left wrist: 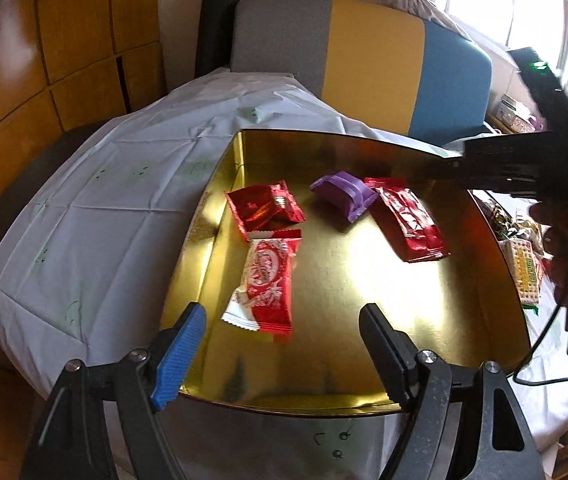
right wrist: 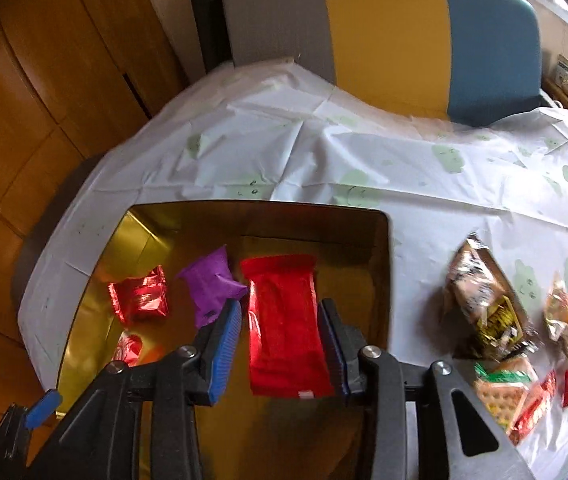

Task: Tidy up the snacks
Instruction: 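Move both tools back toward the remaining snacks on the table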

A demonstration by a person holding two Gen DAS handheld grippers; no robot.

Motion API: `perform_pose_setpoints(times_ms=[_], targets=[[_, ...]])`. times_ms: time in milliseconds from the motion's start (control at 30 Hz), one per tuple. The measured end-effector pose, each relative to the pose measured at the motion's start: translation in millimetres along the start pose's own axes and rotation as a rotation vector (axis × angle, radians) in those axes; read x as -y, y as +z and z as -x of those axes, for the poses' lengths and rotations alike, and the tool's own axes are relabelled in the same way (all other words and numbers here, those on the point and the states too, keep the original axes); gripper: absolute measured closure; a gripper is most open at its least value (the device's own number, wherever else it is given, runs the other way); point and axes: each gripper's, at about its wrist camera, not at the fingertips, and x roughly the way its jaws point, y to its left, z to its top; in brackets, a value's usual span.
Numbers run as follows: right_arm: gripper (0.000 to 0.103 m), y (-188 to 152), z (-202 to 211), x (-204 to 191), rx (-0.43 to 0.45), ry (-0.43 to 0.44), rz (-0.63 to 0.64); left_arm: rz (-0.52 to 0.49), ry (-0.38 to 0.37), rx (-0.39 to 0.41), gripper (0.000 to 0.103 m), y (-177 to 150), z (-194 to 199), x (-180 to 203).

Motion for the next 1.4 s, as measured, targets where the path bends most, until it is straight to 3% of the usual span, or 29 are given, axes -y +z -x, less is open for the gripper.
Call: perform_pose_setpoints(times_ms=[533, 667, 833, 1100, 1233, 1400], targets=[[0.063, -59, 55, 69, 0.104, 0.048, -0.216, -0.047, -0.035, 0.005, 0.02, -9, 4, 29], [0.063, -80, 65, 98, 0.127, 0.017, -0.29, -0.061, -0.048, 0.012, 0.02, -11, 6, 37], [0.063, -111, 72, 143, 0.131, -0.024, -0.413, -0.085, -0.073, 0.026, 0.01, -15, 11, 52], [0.063, -155, 77, 200, 0.12, -0.111, -0.551, -0.14, -0.112, 0.025, 0.01, -21, 15, 77], [0.063, -153, 77, 214, 0.139, -0.122, -0.578, -0.166, -0.131, 0.023, 0.01, -23, 18, 92], [0.063, -127, 62, 220, 0.13, -0.112, -0.581, -0.191, -0.143, 0.03, 0.01, -24, 25, 104]])
